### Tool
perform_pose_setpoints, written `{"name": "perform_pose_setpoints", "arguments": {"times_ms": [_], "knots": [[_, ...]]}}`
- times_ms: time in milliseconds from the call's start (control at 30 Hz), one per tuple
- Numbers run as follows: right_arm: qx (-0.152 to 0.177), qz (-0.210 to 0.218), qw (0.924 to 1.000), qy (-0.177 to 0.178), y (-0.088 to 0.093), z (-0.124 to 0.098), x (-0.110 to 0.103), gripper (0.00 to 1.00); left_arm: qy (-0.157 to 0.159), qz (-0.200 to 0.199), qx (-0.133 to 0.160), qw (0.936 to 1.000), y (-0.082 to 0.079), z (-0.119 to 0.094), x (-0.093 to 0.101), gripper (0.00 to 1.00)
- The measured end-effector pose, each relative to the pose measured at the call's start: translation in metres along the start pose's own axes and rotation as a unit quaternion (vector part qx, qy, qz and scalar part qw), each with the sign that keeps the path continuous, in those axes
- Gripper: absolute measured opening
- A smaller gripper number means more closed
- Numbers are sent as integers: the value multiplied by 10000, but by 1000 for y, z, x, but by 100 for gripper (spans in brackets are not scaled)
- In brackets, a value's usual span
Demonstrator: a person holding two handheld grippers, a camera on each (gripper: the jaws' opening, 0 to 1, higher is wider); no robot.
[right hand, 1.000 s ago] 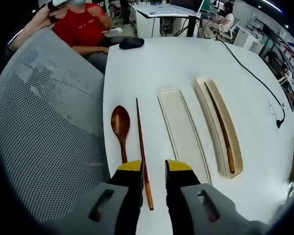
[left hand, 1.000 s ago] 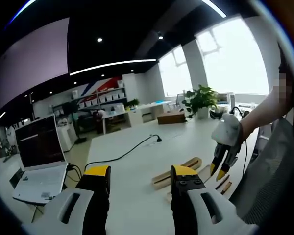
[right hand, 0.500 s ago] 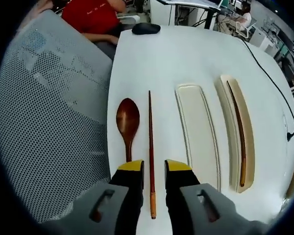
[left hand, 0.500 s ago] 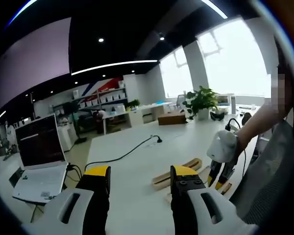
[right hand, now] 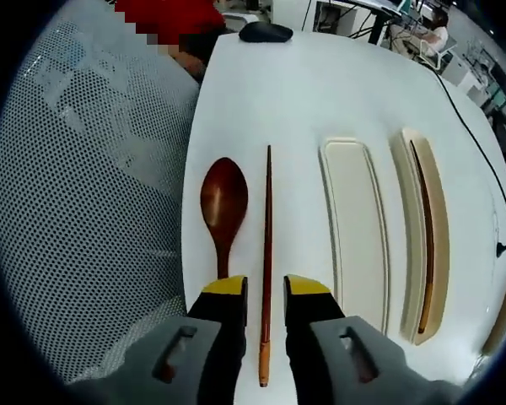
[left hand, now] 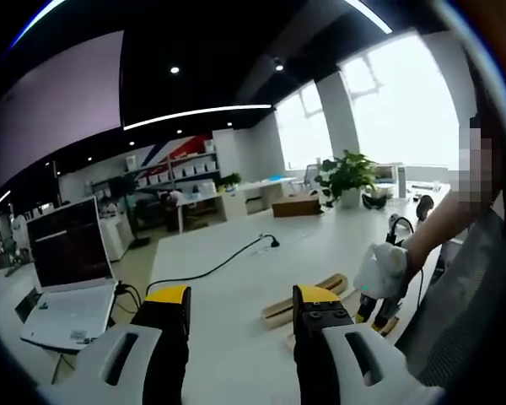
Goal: Arrange the utensils inside the cutlery case until each visible utensil rests in its matching compartment.
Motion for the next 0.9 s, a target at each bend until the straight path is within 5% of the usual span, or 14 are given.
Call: {"name": "perform_pose_setpoints", "arguments": {"times_ms": [900], "knots": [[-328, -291, 9989, 175, -4, 8, 0, 14, -77, -59, -2, 10000, -1, -1, -1, 50]]}}
Point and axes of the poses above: the point that each gripper's makers call its tool centre point, and the gripper's own axes: z roughly forward along the fingers, x roughly to its right, y roughly out of its underside, the point moved 10 cm from there along -z, roughly backward along the fingers, and after that the axes turned 2 degrees about x, right-handed, at the moved point
